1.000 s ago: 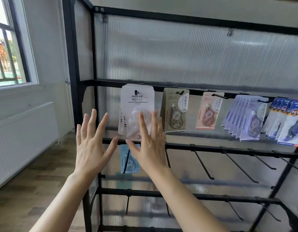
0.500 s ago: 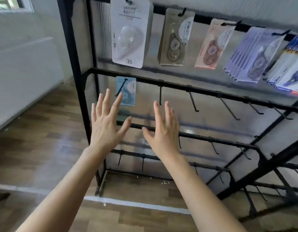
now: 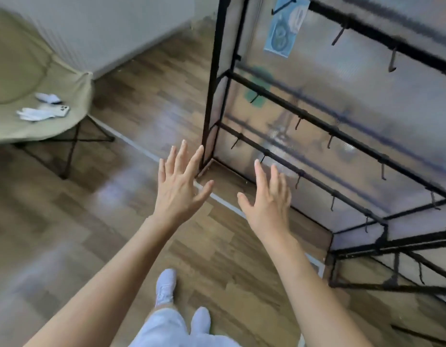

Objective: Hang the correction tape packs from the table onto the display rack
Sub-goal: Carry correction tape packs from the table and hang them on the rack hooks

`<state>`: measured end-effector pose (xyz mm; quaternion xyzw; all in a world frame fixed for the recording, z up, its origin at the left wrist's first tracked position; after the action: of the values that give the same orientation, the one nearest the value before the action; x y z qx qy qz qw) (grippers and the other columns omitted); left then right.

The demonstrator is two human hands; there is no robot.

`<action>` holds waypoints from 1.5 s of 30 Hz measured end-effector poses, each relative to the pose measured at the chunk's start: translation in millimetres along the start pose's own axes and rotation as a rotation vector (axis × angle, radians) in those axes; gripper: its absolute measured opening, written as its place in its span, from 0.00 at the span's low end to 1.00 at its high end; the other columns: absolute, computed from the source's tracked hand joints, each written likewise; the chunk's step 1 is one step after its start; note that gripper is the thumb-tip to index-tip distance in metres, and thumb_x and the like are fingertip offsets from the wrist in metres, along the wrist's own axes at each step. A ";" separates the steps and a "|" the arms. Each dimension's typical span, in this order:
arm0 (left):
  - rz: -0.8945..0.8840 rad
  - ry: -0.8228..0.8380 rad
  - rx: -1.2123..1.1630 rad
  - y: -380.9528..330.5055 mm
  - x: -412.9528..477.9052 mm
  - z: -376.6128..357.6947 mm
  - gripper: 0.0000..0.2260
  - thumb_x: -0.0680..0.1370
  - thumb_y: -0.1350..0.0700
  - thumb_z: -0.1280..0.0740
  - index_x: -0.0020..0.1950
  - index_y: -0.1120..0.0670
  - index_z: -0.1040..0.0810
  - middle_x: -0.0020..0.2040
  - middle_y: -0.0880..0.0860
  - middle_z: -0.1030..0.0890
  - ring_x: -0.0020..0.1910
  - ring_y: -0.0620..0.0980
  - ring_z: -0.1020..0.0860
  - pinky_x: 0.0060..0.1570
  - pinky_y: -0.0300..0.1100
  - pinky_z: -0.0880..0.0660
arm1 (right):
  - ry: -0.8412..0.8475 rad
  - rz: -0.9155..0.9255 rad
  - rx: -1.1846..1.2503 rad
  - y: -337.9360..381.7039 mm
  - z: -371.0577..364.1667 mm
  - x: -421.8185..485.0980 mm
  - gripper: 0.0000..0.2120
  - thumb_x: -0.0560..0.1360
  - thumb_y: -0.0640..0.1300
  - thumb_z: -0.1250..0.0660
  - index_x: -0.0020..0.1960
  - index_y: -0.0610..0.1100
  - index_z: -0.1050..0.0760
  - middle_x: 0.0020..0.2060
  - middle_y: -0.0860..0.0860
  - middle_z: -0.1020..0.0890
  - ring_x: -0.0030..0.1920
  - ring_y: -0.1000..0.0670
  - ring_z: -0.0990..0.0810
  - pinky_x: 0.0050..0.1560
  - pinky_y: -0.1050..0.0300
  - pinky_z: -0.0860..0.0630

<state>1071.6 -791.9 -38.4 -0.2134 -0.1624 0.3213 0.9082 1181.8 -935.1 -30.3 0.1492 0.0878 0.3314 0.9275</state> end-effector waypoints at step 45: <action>1.127 -0.481 0.131 707.7 -384.2 477.4 0.29 0.80 0.44 0.41 0.78 0.45 0.48 0.79 0.52 0.53 0.78 0.53 0.56 0.74 0.51 0.60 | 0.479 1.019 0.056 885.5 -329.6 -222.5 0.34 0.78 0.54 0.39 0.78 0.51 0.53 0.77 0.44 0.49 0.76 0.42 0.52 0.74 0.43 0.52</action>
<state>216.8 -410.3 -38.6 -0.1316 -0.2049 0.8003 0.5480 404.1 -354.2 -29.3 0.1178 0.2217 0.7597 0.5999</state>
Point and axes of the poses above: each hand's wrist, its own x-axis towards the middle knuckle, its own z-axis out of the back of the hand, y = z × x, the point moved 10 cm from there along x, towards the middle knuckle
